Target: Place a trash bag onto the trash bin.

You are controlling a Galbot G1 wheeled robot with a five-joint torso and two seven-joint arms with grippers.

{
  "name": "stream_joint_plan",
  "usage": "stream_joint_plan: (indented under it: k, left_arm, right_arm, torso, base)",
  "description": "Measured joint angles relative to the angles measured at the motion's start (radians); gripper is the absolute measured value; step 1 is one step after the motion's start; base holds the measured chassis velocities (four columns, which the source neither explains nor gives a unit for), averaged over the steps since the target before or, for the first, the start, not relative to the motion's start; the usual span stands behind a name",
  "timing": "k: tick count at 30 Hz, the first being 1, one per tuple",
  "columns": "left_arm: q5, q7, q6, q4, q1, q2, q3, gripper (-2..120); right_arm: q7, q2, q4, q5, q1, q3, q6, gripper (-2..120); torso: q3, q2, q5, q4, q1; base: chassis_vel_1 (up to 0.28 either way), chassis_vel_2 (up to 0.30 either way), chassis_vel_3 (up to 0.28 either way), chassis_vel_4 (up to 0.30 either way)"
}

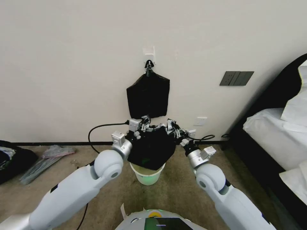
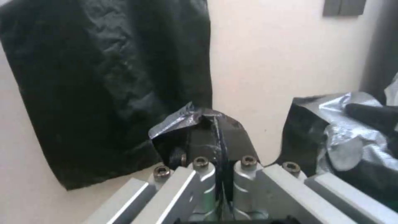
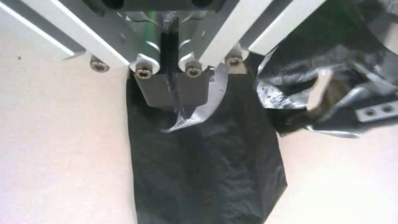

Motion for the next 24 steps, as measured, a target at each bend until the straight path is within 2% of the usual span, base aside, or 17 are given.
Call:
stream_joint_plan:
  k: [2, 5, 7, 9, 12, 18, 24]
  left_arm:
    - [0.014, 0.005, -0.012, 0.014, 0.014, -0.007, -0.002, 0]
    - [0.08, 0.024, -0.053, 0.07, 0.134, -0.044, -0.039, 0]
    - [0.1, 0.03, -0.064, 0.087, 0.171, -0.052, -0.047, 0]
    - [0.169, 0.045, -0.1, 0.138, 0.276, -0.083, -0.064, 0]
    - [0.205, 0.049, -0.124, 0.166, 0.339, -0.11, -0.08, 0]
    - [0.238, 0.048, -0.146, 0.169, 0.432, -0.143, -0.109, 0]
    - [0.29, 0.043, -0.171, 0.111, 0.561, -0.147, -0.136, 0]
  right_arm:
    - [-0.002, 0.006, -0.004, -0.008, -0.011, -0.005, 0.002, 0]
    - [-0.011, 0.035, -0.033, -0.046, -0.052, -0.025, 0.01, 0]
    - [-0.014, 0.043, -0.041, -0.053, -0.062, -0.032, 0.013, 0]
    - [-0.021, 0.063, -0.064, -0.071, -0.082, -0.051, 0.021, 0]
    - [-0.023, 0.083, -0.085, -0.088, -0.096, -0.069, 0.029, 0]
    - [-0.011, 0.117, -0.102, -0.107, -0.166, -0.087, 0.032, 0]
    - [-0.001, 0.126, -0.094, -0.165, -0.277, -0.094, 0.041, 0]
  torso:
    - [0.0, 0.0, 0.0001, 0.0, 0.0]
    - [0.0, 0.0, 0.0, 0.0, 0.0]
    - [0.0, 0.0, -0.0002, 0.0001, 0.0]
    - [0.0, 0.0, -0.0005, 0.0008, 0.0]
    - [0.0, 0.0, -0.0003, 0.0003, 0.0]
    - [0.0, 0.0, -0.0002, 0.0003, 0.0]
    - [0.0, 0.0, -0.0002, 0.0, 0.0]
  base:
    - [0.0, 0.0, 0.0, 0.0]
    - [0.0, 0.0, 0.0, 0.0]
    - [0.0, 0.0, 0.0, 0.0]
    - [0.0, 0.0, 0.0, 0.0]
    - [0.0, 0.0, 0.0, 0.0]
    - [0.0, 0.0, 0.0, 0.0]
    - [0.0, 0.0, 0.0, 0.0]
